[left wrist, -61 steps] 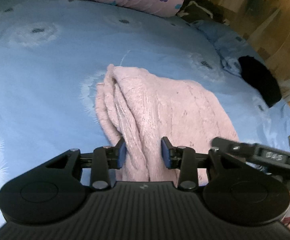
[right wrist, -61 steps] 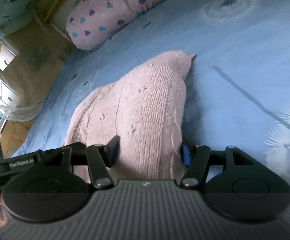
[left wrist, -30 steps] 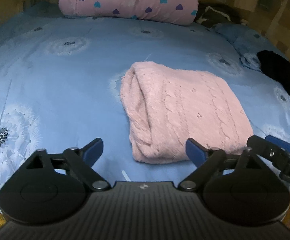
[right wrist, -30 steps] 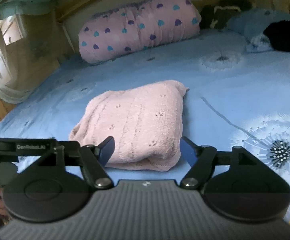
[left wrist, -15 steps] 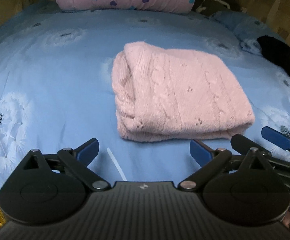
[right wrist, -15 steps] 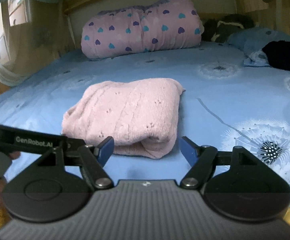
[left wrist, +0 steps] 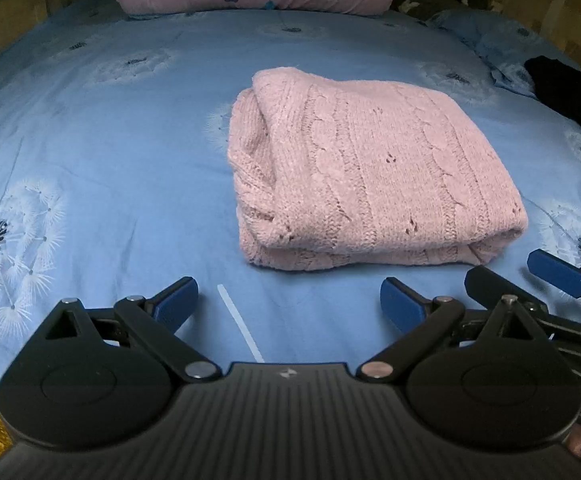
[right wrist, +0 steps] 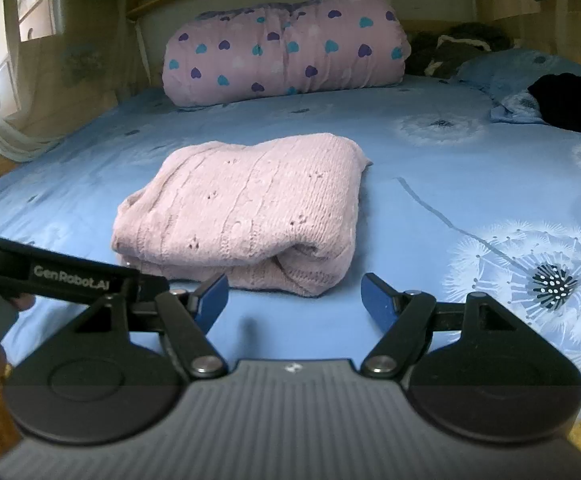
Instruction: Fold small clothes
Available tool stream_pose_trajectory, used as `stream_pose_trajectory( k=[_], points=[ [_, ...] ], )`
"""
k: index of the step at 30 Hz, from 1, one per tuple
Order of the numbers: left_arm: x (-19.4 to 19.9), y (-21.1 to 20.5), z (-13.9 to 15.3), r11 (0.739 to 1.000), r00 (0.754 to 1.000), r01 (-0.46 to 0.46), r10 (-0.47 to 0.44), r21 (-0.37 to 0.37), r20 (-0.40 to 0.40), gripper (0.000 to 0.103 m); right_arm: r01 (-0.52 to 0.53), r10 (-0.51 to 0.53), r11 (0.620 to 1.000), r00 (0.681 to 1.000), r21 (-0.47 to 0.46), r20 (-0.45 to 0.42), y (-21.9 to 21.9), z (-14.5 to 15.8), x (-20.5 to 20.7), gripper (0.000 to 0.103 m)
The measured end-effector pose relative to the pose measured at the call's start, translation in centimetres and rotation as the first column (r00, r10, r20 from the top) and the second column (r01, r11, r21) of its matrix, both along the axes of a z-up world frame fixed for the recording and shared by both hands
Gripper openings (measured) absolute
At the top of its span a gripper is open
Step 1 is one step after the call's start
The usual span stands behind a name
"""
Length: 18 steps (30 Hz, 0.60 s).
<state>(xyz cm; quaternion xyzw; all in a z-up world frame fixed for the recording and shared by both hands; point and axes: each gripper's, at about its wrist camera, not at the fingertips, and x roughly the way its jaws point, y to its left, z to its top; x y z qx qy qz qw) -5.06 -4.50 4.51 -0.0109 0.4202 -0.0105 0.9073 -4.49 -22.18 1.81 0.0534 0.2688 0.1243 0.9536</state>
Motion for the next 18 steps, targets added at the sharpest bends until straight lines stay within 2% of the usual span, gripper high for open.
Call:
stream_pose_trajectory(
  k=[18],
  points=[
    [-0.08, -0.07, -0.07, 1.000, 1.000, -0.002, 0.002, 0.007, 0.002, 0.100, -0.003, 0.003, 1.000, 1.000, 0.008, 0.000, -0.06, -0.04, -0.01, 0.075]
  ],
)
